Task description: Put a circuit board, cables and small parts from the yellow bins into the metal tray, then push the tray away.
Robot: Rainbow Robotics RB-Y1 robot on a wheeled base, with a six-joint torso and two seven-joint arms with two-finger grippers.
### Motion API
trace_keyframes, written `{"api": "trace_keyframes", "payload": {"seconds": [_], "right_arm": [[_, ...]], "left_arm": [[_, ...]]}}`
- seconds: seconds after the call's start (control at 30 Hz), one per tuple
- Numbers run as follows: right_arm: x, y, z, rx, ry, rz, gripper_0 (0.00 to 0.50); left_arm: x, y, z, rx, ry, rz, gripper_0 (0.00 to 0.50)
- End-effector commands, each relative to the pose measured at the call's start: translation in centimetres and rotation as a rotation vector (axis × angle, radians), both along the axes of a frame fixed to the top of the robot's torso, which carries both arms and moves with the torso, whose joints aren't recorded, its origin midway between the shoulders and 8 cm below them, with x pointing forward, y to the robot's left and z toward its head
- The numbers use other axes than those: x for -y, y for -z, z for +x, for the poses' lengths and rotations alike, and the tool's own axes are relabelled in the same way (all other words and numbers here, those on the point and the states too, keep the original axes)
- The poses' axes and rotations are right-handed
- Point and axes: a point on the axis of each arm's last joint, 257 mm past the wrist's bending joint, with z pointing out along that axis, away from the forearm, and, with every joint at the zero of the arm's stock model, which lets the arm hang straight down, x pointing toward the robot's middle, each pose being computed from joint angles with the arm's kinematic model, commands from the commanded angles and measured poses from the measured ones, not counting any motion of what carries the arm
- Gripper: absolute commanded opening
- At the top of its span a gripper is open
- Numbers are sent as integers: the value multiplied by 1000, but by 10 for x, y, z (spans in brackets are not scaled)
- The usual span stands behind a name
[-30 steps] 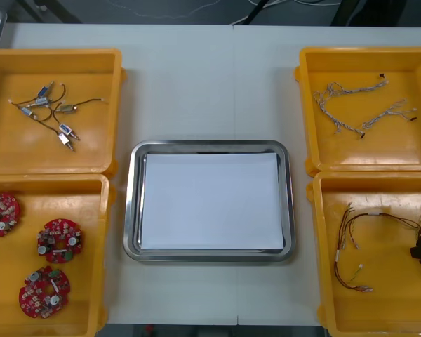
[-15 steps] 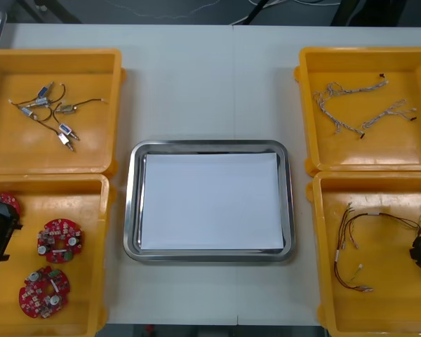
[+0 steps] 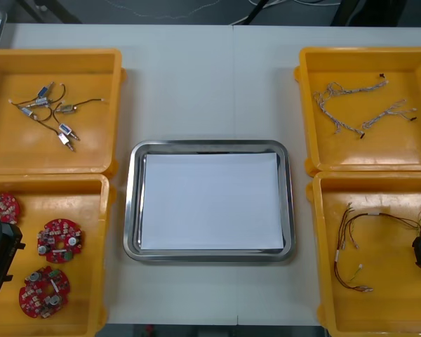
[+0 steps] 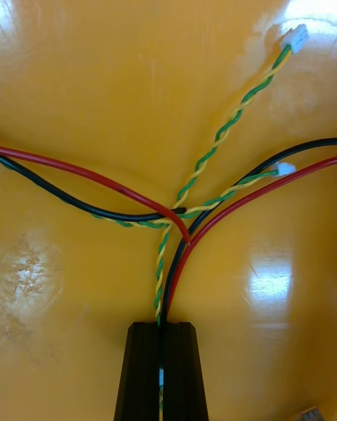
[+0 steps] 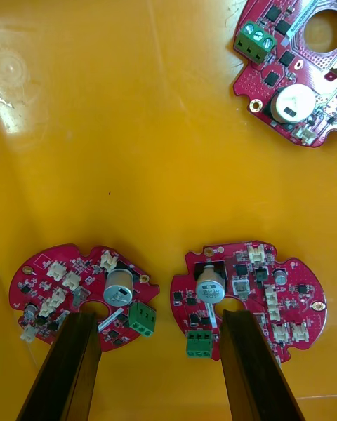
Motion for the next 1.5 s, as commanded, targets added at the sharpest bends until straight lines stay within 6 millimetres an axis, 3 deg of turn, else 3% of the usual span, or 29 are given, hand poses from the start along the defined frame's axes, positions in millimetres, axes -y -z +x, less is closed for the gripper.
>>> {"api": "trace_keyframes", "payload": {"seconds": [0.03, 0.67, 0.93, 1.13, 1.5], "right_arm": [[-9, 3, -7, -22, -38, 4, 0], [-9, -82, -18, -22, -47, -42, 0], [-5, -123, -20, -4, -33, -65, 0], [-2, -155, -6, 91, -14, -90, 0], [-7, -185, 0, 176, -29, -131, 0]], "left_arm": [[15, 11, -8, -32, 63, 7, 500], [32, 29, 22, -14, 92, 5, 500], [45, 37, 20, -39, 120, -3, 500], [49, 40, 19, -45, 127, -9, 500], [42, 52, 7, -51, 130, 0, 500]]}}
